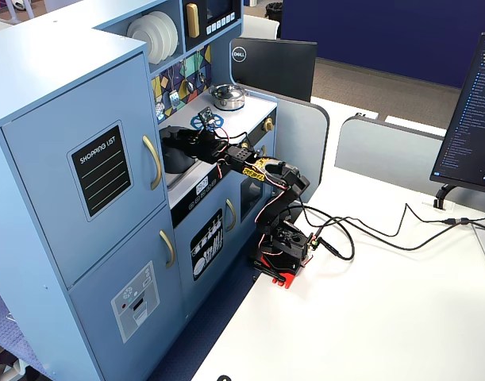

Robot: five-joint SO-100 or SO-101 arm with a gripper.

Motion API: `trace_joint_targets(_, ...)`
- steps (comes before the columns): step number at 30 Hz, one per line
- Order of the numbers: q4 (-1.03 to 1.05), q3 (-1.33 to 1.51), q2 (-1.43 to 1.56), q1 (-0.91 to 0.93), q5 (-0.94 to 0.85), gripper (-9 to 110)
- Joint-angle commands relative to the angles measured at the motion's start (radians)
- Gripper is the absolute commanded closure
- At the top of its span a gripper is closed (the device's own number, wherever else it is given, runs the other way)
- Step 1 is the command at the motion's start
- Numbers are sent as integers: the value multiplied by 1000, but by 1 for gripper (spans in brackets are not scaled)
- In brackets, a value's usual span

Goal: Pick up the lid from the counter and put it on the gray recipient

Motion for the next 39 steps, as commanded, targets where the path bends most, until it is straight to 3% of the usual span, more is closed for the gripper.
trace_joint_targets(1, 34, -2, 114, 38, -14, 75)
trace_joint_targets(9, 342, 75, 425, 37, -49, 78)
trace_joint_targets(16, 919, 66, 724, 18, 20, 82)
trace_joint_targets(19, 1062, 138, 810, 12, 41, 86)
trace_joint_targets(25, 1164, 380, 879, 2, 18, 97)
trace_joint_targets(33, 1046, 730, 939, -28, 80, 101)
trace_joint_targets(39, 1264, 825, 1014, -48, 83, 101)
